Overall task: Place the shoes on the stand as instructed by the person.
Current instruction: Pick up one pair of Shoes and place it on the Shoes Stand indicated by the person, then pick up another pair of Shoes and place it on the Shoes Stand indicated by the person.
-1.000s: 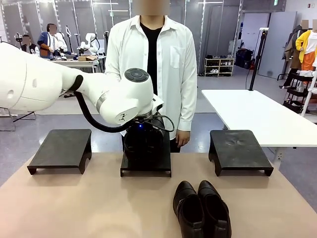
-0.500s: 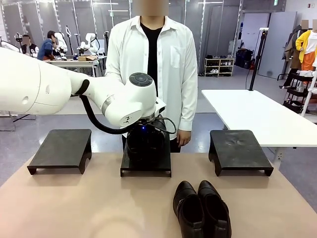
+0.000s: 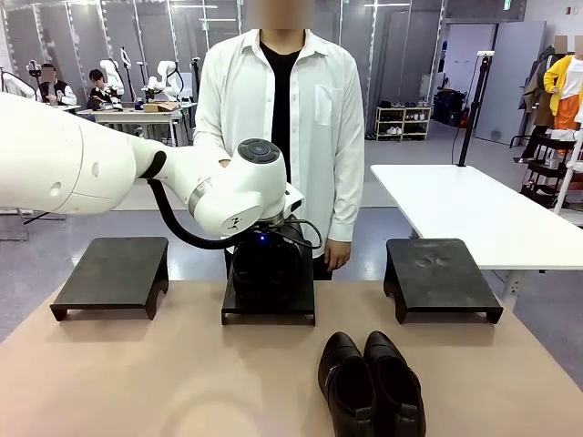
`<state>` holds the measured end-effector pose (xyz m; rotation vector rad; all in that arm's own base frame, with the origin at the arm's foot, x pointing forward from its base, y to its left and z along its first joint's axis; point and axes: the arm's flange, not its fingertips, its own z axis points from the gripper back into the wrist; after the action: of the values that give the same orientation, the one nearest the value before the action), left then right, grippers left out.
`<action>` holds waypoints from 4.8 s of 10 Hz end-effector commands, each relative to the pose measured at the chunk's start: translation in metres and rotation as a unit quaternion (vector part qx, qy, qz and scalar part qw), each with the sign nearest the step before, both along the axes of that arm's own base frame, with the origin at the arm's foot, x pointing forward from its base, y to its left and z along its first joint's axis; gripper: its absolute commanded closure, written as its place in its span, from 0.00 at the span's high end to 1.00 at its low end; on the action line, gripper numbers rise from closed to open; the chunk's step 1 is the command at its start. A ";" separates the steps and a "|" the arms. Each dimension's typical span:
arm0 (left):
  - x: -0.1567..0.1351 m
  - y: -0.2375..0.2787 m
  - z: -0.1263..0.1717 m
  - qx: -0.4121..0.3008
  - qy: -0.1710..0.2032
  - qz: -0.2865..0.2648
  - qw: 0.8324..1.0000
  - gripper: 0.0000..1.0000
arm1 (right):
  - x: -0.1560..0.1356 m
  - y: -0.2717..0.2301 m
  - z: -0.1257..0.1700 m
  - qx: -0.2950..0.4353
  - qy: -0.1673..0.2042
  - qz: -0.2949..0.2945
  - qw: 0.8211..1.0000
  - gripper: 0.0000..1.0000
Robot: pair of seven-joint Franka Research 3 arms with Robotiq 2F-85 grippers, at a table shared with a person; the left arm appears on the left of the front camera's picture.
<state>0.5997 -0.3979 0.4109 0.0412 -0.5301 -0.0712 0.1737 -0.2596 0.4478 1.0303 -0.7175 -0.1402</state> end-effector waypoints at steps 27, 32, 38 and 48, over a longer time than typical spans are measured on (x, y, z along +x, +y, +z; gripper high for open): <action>-0.014 -0.002 0.031 -0.024 0.000 0.015 1.000 1.00 | 0.000 -0.001 0.001 0.000 -0.010 0.003 1.000 1.00; -0.113 0.118 0.120 -0.044 0.092 -0.107 0.989 1.00 | 0.000 -0.001 0.001 0.000 -0.010 0.003 1.000 1.00; -0.258 0.347 0.136 -0.282 0.109 -0.175 0.937 1.00 | 0.000 -0.001 0.001 0.000 -0.010 0.003 1.000 1.00; -0.390 0.582 -0.046 -0.594 0.016 -0.131 0.794 1.00 | 0.000 -0.001 0.001 0.000 -0.010 0.003 1.000 1.00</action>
<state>0.2156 0.2168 0.3931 -1.2358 -0.4686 0.0380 0.1742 -0.2597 0.4475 1.0329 -0.7152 -0.1397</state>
